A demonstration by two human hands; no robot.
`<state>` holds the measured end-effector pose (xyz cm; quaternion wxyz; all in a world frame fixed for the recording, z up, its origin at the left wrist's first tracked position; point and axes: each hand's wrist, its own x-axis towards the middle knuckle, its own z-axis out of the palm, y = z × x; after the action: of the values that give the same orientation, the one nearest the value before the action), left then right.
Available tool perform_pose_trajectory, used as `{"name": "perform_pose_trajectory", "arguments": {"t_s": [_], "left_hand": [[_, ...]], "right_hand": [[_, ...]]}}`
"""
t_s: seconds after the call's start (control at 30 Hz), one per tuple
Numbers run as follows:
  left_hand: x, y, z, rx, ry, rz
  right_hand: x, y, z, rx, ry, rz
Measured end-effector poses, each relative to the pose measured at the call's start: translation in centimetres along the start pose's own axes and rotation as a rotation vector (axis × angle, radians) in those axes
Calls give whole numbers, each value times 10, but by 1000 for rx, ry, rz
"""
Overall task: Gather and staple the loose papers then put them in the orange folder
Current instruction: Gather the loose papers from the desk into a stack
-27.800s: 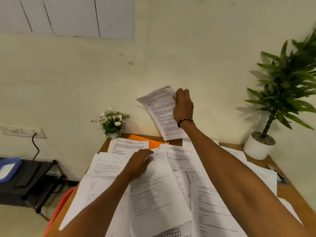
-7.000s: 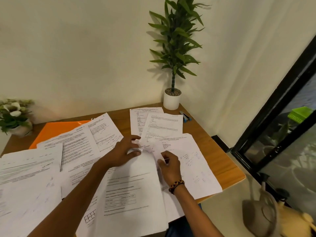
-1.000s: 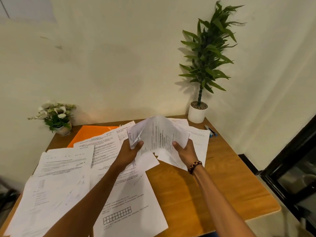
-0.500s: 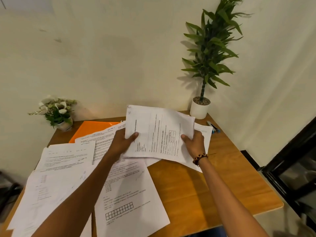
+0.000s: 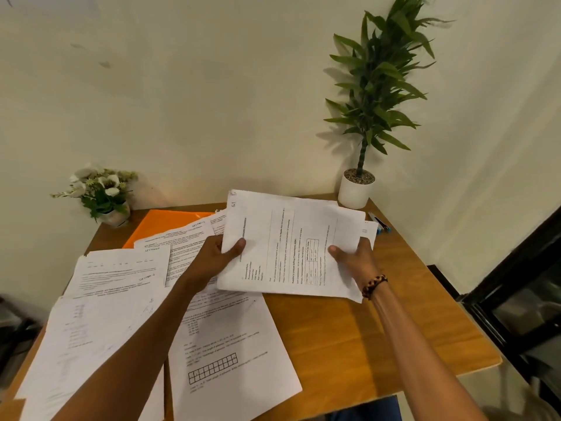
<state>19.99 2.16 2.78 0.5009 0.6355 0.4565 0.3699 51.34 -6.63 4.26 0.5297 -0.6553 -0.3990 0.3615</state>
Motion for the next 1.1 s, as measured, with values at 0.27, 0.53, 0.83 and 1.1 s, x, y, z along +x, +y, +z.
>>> {"name": "perform_pose_trajectory", "arguments": {"t_s": [0.27, 0.53, 0.83, 1.1], "left_hand": [[9, 20, 20, -116, 22, 89], [6, 0, 34, -77, -12, 22], [12, 3, 40, -93, -79, 77], [13, 10, 21, -46, -64, 49]], "right_hand": [[-13, -22, 4, 122, -48, -248], [-19, -8, 5, 120, -39, -207], [-13, -17, 4, 56, 25, -256], [-2, -20, -3, -88, 126, -277]]}}
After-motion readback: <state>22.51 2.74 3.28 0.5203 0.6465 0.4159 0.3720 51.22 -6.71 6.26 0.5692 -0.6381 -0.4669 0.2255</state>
